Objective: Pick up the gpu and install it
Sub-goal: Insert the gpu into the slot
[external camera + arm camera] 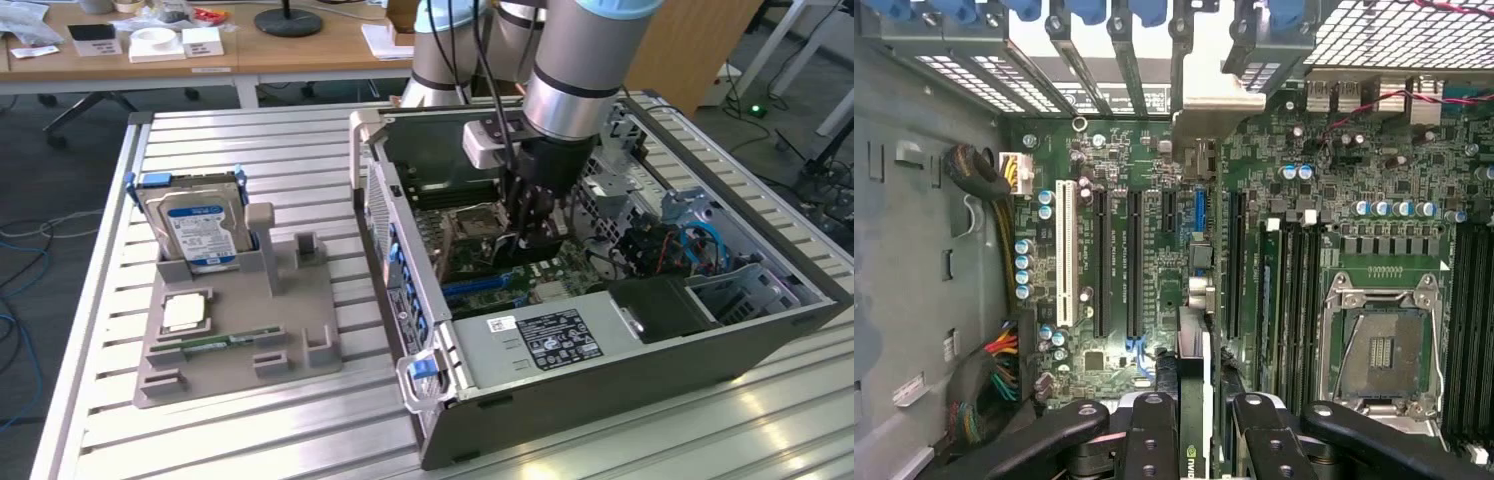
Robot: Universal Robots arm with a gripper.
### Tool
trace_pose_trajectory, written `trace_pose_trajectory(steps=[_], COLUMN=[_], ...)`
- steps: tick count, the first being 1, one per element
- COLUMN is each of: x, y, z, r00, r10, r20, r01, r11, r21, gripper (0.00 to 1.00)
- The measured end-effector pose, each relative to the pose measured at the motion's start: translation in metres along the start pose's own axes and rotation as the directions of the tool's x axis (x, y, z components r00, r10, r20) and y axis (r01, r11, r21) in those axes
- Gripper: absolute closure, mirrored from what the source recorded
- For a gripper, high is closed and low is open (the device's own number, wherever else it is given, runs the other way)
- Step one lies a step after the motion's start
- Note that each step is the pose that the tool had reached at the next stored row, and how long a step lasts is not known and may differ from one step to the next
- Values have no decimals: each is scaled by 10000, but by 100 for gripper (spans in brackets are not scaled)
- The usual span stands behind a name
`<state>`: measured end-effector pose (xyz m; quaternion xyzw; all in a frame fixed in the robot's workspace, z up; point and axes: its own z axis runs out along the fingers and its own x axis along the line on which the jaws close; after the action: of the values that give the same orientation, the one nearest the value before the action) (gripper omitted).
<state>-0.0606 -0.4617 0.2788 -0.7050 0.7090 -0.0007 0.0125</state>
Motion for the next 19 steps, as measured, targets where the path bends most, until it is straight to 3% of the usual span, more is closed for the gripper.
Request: trace_pose_trajectory(steps=[9,19], x=[-32,-32], y=[77,119], z=[77,99], r00=[10000,10000], r10=[0,-11], r20=[-1,-2], r01=[0,11], r11=[10000,10000], r21=[0,-1], gripper=[74,74])
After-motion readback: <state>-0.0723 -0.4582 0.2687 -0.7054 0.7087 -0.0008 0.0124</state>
